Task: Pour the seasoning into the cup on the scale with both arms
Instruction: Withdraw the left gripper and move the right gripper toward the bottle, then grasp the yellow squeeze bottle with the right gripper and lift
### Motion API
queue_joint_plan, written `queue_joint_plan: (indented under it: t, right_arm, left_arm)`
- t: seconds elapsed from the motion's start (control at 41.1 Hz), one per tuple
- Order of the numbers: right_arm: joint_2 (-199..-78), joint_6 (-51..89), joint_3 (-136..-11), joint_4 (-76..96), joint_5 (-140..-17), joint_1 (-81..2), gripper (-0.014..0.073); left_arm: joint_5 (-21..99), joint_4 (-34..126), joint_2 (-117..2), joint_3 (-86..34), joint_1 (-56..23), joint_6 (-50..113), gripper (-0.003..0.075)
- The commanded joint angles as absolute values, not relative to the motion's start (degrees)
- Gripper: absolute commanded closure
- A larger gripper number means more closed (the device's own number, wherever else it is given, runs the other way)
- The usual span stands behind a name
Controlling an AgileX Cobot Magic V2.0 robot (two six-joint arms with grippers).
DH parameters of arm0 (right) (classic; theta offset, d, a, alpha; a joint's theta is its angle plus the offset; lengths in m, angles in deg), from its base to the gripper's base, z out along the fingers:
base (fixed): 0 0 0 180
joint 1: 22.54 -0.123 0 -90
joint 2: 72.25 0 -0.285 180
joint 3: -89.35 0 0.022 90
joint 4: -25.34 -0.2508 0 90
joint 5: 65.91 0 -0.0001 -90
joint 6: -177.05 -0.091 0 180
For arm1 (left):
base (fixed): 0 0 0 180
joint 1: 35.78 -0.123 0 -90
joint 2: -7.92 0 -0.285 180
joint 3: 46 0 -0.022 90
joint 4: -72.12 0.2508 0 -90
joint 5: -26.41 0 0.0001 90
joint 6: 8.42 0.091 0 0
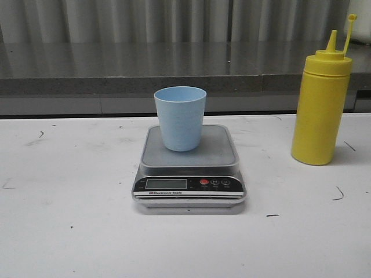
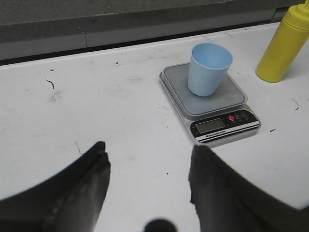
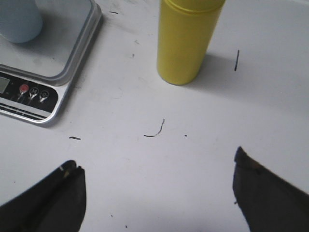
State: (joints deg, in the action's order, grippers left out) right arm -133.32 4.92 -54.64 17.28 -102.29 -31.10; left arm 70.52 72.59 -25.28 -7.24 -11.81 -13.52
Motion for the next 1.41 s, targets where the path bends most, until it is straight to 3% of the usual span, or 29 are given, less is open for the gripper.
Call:
queue_joint_plan:
  t: [0.0,0.414,0.876,1.386]
  right_arm:
    - [-135.18,5.74,-55.96,14.2,-94.64,-31.33,-0.0052]
    - [-143.93,5.38,-37.7,12.35,-51.76,-34.53,-0.0052]
    - [-166.78,2.09,-37.5,12.35,-15.22,-35.4,-0.0052]
    - [-183.36,1.01,-50.76,11.56,-10.21,-35.26,-0.0052]
  left_arm:
    - [66.06,72.12,-25.48,-8.7,-11.86,-13.93,0.0355]
    - [66.06,72.12,-25.48,-8.7,-11.86,-13.93,0.0355]
    - [66.06,72.12,-25.48,-8.7,-11.86,-13.93,0.0355]
    - [66.06,72.12,-25.48,-8.7,-11.86,-13.93,0.0355]
